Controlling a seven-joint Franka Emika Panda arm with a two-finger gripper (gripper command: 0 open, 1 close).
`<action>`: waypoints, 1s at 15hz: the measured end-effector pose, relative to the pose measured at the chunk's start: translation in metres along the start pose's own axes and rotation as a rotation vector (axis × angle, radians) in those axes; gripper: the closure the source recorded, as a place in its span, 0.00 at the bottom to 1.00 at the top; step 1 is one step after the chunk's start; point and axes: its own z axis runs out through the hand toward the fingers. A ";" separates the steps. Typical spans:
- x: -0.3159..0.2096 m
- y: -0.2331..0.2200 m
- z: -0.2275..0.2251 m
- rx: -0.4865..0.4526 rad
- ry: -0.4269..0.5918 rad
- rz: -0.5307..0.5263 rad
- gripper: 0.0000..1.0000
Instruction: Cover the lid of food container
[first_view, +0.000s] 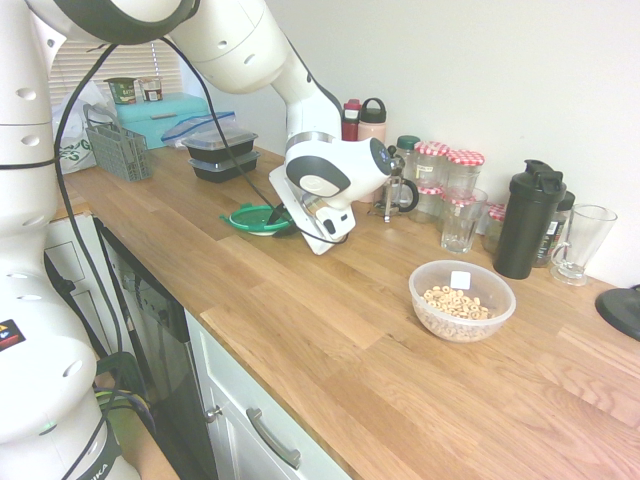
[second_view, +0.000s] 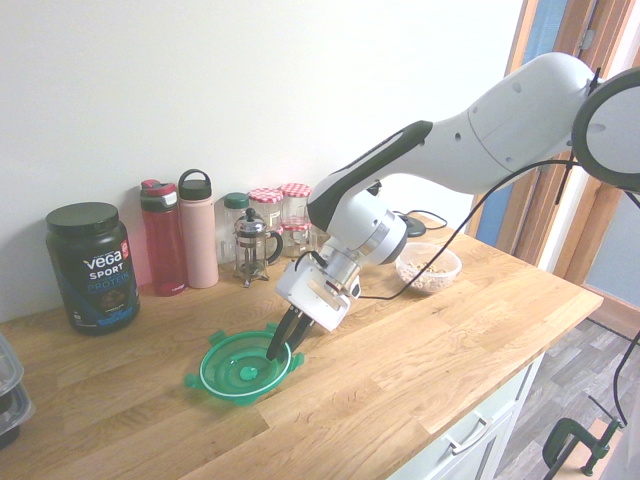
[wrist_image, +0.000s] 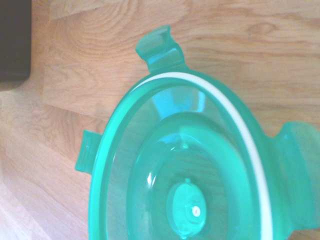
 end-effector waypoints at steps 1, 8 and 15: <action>-0.001 -0.001 -0.001 0.001 0.003 -0.004 1.00; -0.031 -0.024 -0.080 -0.135 0.167 -0.016 1.00; -0.092 -0.027 -0.256 -0.553 0.533 0.016 1.00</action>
